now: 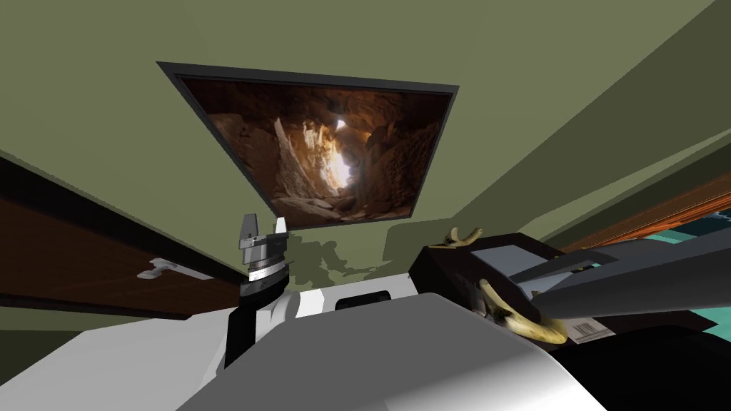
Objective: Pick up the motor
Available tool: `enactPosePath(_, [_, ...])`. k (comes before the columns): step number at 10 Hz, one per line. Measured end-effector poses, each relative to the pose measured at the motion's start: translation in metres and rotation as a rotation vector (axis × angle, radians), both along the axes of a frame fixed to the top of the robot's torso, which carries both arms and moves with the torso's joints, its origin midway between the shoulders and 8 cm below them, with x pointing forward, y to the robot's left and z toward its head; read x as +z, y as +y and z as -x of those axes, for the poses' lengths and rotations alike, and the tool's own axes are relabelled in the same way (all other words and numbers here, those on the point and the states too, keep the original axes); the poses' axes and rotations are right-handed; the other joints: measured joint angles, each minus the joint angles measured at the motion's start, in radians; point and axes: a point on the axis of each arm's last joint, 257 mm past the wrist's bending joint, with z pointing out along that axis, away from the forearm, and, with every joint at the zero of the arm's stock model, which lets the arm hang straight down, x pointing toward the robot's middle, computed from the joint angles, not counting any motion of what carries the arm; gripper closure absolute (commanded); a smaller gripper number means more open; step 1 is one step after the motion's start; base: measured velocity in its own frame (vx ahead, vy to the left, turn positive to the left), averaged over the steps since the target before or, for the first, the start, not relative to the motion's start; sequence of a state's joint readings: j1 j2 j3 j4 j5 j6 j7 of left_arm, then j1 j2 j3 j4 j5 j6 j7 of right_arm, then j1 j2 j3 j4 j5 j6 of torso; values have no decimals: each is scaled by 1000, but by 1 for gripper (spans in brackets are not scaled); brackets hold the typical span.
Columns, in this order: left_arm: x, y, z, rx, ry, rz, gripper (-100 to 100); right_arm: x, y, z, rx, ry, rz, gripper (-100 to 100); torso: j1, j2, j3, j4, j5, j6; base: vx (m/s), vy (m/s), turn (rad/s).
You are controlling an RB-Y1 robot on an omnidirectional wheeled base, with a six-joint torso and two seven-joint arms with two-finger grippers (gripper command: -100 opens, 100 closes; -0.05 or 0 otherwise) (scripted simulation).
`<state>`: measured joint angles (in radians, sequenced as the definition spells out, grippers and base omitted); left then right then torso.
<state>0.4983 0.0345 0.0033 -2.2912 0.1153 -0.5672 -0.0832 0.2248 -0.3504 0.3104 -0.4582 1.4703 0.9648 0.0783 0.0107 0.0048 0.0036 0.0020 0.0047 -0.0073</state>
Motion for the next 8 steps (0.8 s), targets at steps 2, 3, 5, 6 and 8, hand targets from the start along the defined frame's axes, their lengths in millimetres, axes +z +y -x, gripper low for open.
enactPosePath(2, [0,0,0,0,0,0,0,0,0,0,0,1,2,-100,4,1,1,0,1,0,5,-46,-15])
enactPosePath(3, [0,0,0,0,0,0,0,-3,9,0,0,1,-5,-100,1,1,0,0,0,0,25,-143,-17])
enactPosePath(5, [0,0,0,0,0,0,0,-10,26,3,2,9,-9,-100,-5,-1,0,0,-1,0,31,-178,-16])
enactPosePath(6, [0,0,0,0,0,0,0,-14,38,3,2,9,-14,-100,-6,-1,0,0,-1,0,10,-200,-19])
enactPosePath(8, [0,0,0,0,0,0,0,-17,54,2,4,16,-16,-100,-3,0,0,0,-1,0,12,-76,1])
